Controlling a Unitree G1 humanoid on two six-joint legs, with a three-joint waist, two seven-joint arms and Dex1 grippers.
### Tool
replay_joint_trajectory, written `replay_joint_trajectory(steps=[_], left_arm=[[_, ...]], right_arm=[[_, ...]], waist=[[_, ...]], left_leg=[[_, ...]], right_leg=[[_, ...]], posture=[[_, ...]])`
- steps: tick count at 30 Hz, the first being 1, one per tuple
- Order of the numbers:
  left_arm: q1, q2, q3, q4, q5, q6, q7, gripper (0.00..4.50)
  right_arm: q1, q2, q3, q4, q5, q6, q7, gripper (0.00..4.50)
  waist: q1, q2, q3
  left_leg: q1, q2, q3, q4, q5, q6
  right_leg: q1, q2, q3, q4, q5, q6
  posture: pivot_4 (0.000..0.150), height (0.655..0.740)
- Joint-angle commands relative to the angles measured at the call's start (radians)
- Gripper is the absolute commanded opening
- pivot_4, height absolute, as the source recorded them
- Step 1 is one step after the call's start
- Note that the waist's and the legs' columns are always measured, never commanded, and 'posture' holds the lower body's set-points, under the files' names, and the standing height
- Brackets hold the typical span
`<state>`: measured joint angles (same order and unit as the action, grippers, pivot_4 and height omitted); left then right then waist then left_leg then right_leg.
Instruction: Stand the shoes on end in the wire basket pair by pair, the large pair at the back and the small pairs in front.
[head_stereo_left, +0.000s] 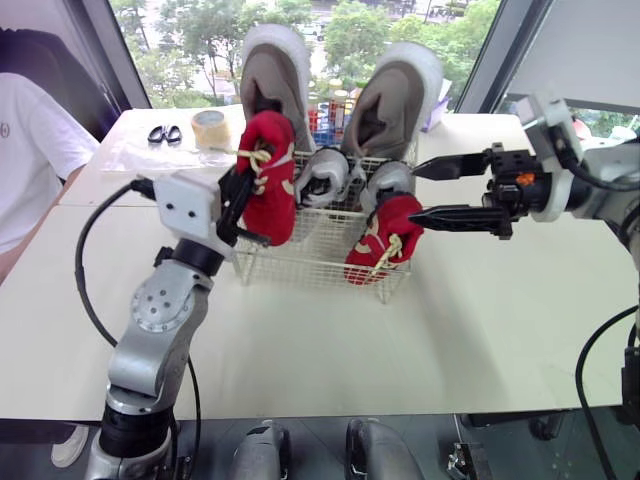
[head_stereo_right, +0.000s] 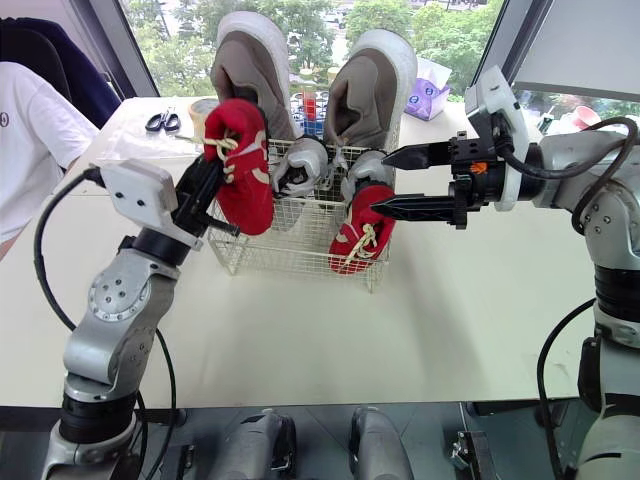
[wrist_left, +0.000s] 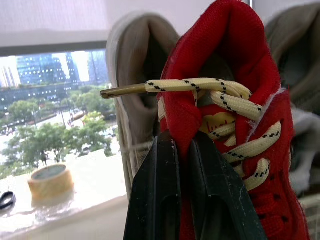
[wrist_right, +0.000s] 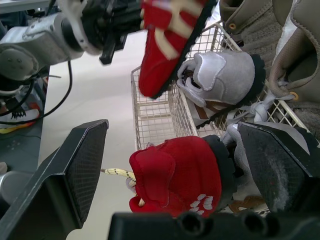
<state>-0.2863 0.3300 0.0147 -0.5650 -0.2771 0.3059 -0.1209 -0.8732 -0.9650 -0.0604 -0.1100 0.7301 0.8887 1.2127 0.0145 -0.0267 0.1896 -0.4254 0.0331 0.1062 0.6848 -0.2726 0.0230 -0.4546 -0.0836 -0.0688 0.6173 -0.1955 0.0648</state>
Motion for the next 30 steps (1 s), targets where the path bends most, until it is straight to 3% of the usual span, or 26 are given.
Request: replay_joint_trajectory(steps=[1,10,13,19,22,28,30], left_arm=[[0.019,-0.014,-0.017,-0.009,0.041,-0.072,-0.028,0.04],[0.1,-0.027,-0.001,0.011,0.036,-0.047,-0.071,0.04],[0.112,-0.05,0.055,-0.029,-0.117,0.086,-0.071,0.04],[0.085,-0.015,0.111,-0.088,-0.262,0.213,-0.104,0.04],[0.087,0.01,0.134,-0.1,-0.281,0.232,-0.112,1.2],[0.101,0.057,0.215,-0.15,-0.399,0.333,-0.088,4.27],[0.109,0.106,0.284,-0.186,-0.526,0.407,-0.087,4.45]], right_arm=[[-0.036,-0.012,-0.024,0.003,0.0,-0.005,0.0,4.5],[-0.027,-0.016,-0.034,0.003,0.011,0.005,-0.001,4.5],[-0.013,-0.015,-0.04,-0.007,0.017,0.011,-0.007,4.5],[0.006,-0.011,-0.049,-0.025,0.026,0.019,-0.019,4.5],[0.013,-0.013,-0.053,-0.031,0.03,0.019,-0.024,4.5],[0.045,-0.031,-0.076,-0.053,0.041,0.025,-0.03,4.5],[0.06,-0.039,-0.085,-0.06,0.045,0.026,-0.029,4.5]], waist=[[0.0,0.0,0.0],[-0.001,0.001,-0.001],[-0.001,0.001,-0.001],[-0.001,0.002,-0.002],[-0.001,0.002,-0.002],[-0.002,0.002,-0.002],[-0.002,0.002,-0.002]], left_leg=[[0.0,0.0,0.0,0.0,0.0,0.0],[0.0,0.0,0.0,0.0,0.0,0.0],[0.001,0.0,-0.001,0.0,0.0,0.0],[0.001,0.0,-0.001,0.0,0.0,0.0],[0.001,0.0,-0.001,0.0,0.0,0.0],[0.001,0.0,-0.002,0.0,0.0,0.0],[0.001,0.0,-0.002,0.0,0.0,0.0]], right_leg=[[0.0,0.0,0.0,0.0,0.0,0.0],[0.0,0.0,0.0,0.0,0.0,0.0],[0.001,0.0,0.0,0.0,0.0,0.0],[0.001,0.0,0.0,0.0,0.0,0.0],[0.002,0.0,0.0,0.0,0.0,0.0],[0.002,0.0,0.0,0.0,0.0,0.0],[0.002,0.0,0.0,0.0,0.0,0.0]], posture=[[0.15,0.74],[0.15,0.74],[0.15,0.74],[0.15,0.74],[0.15,0.74],[0.15,0.74],[0.15,0.74]])
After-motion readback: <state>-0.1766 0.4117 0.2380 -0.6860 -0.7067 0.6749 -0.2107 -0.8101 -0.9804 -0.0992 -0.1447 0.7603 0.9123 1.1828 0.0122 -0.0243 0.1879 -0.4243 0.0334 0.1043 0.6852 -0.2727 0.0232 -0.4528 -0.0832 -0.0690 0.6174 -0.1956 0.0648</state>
